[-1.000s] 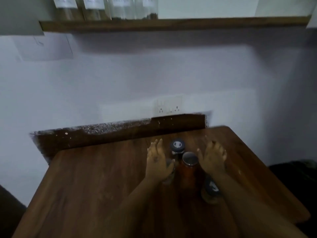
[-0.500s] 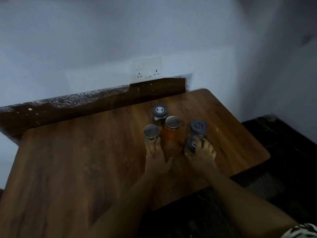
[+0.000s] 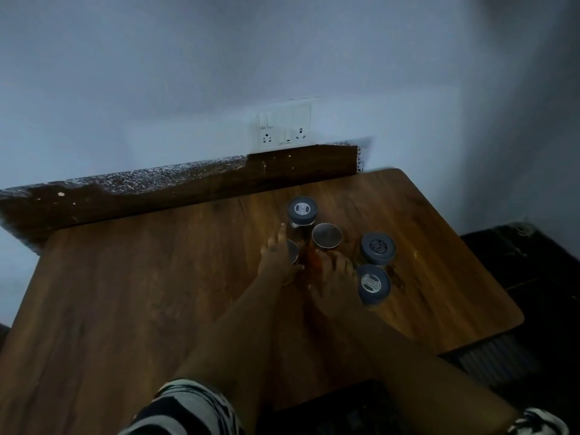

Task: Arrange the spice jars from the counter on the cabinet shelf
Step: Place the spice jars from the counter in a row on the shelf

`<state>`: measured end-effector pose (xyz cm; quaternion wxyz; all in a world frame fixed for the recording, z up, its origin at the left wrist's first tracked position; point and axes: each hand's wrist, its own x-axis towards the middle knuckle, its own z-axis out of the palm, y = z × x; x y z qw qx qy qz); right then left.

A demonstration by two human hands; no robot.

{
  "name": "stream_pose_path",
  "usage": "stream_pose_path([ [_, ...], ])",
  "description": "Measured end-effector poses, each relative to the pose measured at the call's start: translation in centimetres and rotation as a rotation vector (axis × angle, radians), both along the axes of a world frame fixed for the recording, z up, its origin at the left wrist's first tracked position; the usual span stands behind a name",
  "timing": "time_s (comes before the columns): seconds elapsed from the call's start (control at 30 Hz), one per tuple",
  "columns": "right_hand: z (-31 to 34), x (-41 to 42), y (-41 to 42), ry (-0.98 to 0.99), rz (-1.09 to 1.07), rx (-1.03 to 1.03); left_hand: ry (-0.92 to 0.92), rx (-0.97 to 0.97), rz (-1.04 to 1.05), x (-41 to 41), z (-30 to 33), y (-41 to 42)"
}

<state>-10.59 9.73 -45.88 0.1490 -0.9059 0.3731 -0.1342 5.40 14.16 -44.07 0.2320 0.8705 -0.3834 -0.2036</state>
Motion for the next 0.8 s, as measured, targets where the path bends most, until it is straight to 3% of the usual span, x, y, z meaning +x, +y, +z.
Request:
stream_pose_path([
  [0.13, 0.7, 0.4, -1.0, -0.054, 0.008, 0.047, 0.041, -0.098, 0.121, 1.2, 0.1, 1.1],
  [0.23, 2.4, 1.3, -1.4, -0.106, 0.016, 0.169, 0.155, -0.304, 0.295, 1.7, 2.8, 2.0],
  [0.37, 6.2, 3.2, -1.3, -0.231, 0.105, 0.254, 0.024, -0.543, 0.318, 0.5, 7.6, 2.2],
  [0.5, 10.1, 4.4, -1.0, -0.477, 0.253, 0.308, -0.018, -0.629, 0.311, -1.5, 12.0, 1.9],
  [0.6, 12.8, 4.3, -1.4, -0.636, 0.23, 0.329, 0.309, -0.767, 0.392, -1.6, 14.6, 2.2],
  [0.67, 14.1, 4.3, -1.6, -0.711, 0.148, 0.457, 0.549, -0.854, 0.435, -1.4, 15.5, 2.7],
  [0.8, 17.2, 4.4, -2.2, -0.857, -0.032, 0.806, 0.794, -0.875, 0.313, -2.3, 15.3, 4.3],
])
